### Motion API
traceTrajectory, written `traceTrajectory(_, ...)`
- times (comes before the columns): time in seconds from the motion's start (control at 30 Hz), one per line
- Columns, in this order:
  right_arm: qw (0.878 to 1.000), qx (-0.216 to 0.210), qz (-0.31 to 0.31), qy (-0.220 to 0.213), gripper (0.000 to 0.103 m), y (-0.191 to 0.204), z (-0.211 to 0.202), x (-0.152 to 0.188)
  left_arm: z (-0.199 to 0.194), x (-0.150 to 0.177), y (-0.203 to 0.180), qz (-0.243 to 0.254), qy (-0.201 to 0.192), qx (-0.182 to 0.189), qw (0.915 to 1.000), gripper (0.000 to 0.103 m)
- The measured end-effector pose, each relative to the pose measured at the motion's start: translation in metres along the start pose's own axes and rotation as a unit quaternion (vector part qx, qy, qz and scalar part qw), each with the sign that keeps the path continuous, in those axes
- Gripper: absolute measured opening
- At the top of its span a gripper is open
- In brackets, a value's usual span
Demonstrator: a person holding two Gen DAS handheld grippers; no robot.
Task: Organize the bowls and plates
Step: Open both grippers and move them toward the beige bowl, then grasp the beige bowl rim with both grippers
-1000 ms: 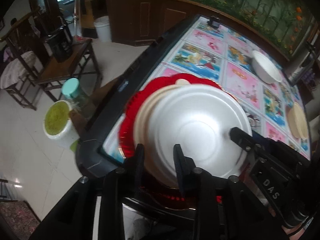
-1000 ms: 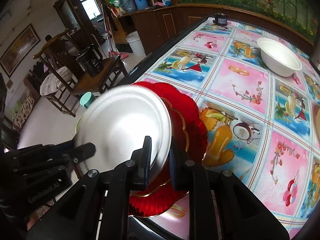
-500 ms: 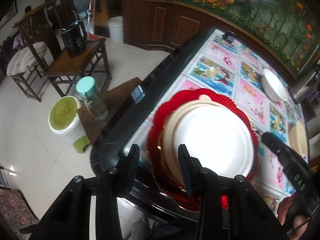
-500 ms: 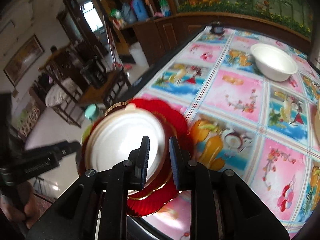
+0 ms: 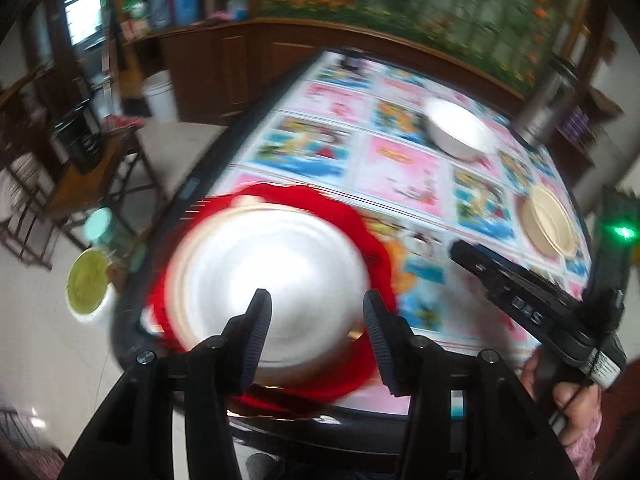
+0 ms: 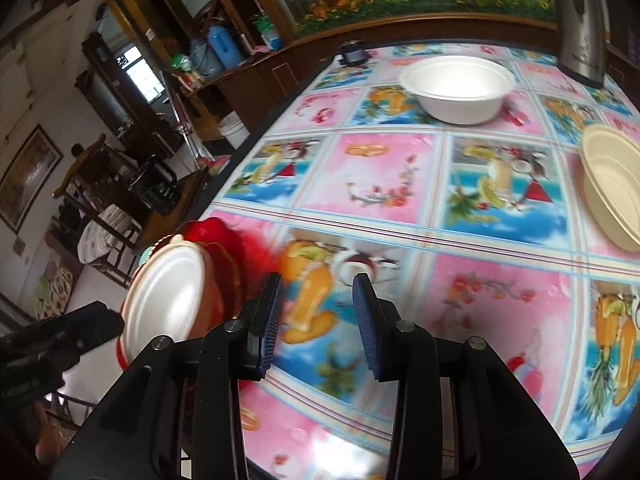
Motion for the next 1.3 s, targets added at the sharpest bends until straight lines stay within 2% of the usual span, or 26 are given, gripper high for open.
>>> traceTrajectory(0.17, 0.999, 0.020, 0.026, -0.018, 0.036, -0.045, -0.017, -0.005, 0.021, 0.016, -0.059, 0.040, 0.050, 0.049, 0.9968, 0.050)
traceTrajectory(0.3, 0.996, 0.044, 0.073, -0.036, 0.036, -0.096, -0.038, -0.014, 0.040, 0.027, -0.103, 0.061, 0.084, 0.076, 0.9917, 0.050)
traceTrajectory(0.47, 0.987, 0.070, 0.133, -0.064, 0.036, -0.157, -0.068, -0.025, 0.063, 0.034, -0.151, 0.076, 0.123, 0.105, 0.9839, 0.050)
traceTrajectory(0.67, 0.970, 0.117, 0.177, -0.119, 0.035, -0.224, -0.112, -0.040, 0.084, 0.025, -0.197, 0.088, 0.140, 0.128, 0.9780, 0.050)
traceTrajectory(0.8, 0.953, 0.160, 0.213, -0.142, 0.045, -0.269, -0.133, -0.048, 0.100, 0.009, -0.215, 0.076, 0.137, 0.129, 0.9792, 0.050)
traceTrajectory(0.93, 0.945, 0.175, 0.235, -0.148, 0.045, -0.299, -0.140, -0.057, 0.119, -0.013, -0.232, 0.055, 0.121, 0.122, 0.9836, 0.050)
traceTrajectory(1.1, 0.940, 0.174, 0.251, -0.154, 0.045, -0.315, -0.130, -0.067, 0.132, -0.035, -0.253, 0.063, 0.077, 0.099, 0.9901, 0.050)
traceTrajectory(1.3, 0.935, 0.174, 0.266, -0.156, 0.045, -0.328, -0.118, -0.060, 0.140, -0.050, -0.281, 0.088, 0.023, 0.090, 0.9918, 0.050)
Point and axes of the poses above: each gripper's, at about its wrist camera, not at the fingertips, and z roughly the way its jaws point, y to its left, x to its underside, the point moved 7 cm from there along z, roughly the way its jaws point, and after that the axes turned 15 degrees about -y, right-handed, at the moved point
